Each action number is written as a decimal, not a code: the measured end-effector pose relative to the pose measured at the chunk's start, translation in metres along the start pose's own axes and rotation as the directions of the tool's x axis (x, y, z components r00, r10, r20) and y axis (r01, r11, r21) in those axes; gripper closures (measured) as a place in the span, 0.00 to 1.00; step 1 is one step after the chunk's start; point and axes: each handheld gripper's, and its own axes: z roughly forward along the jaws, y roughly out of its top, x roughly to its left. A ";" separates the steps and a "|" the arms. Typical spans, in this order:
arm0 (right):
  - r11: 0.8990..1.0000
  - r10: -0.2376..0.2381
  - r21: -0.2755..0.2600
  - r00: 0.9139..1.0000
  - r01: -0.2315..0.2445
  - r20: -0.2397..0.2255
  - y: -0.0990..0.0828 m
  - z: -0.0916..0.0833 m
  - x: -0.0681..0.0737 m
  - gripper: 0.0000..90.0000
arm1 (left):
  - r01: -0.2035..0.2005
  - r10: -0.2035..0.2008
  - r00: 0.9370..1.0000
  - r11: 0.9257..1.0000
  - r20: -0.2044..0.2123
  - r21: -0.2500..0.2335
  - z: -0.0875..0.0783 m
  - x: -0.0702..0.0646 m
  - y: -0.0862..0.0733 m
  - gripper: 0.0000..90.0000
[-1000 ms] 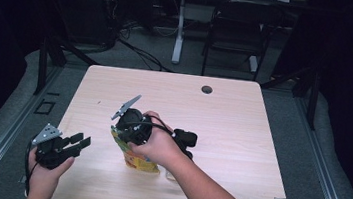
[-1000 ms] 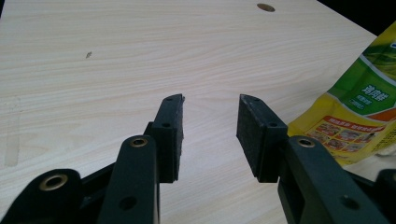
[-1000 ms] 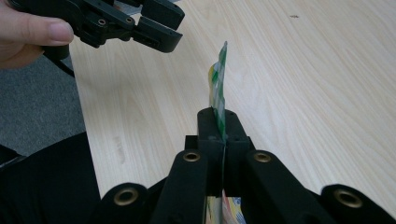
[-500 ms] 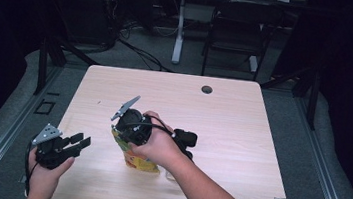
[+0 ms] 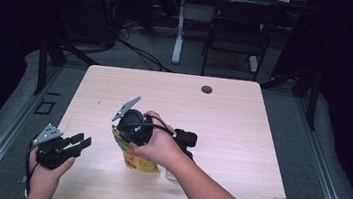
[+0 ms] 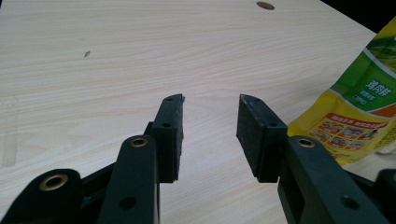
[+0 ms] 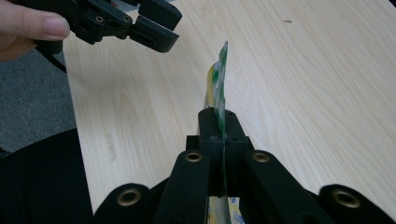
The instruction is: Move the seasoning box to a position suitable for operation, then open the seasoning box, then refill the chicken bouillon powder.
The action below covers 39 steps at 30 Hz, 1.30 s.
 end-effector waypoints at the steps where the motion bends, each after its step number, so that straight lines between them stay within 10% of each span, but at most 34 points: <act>1: 1.000 -0.001 0.000 1.000 0.001 0.000 0.000 0.000 0.000 1.00 | 0.000 0.000 1.000 1.000 0.000 0.001 0.000 0.000 0.000 0.68; 39: 0.978 0.040 -0.205 0.999 -0.039 0.001 -0.021 -0.043 -0.005 1.00 | -0.036 0.035 0.997 0.999 0.072 0.007 0.008 -0.023 0.000 0.64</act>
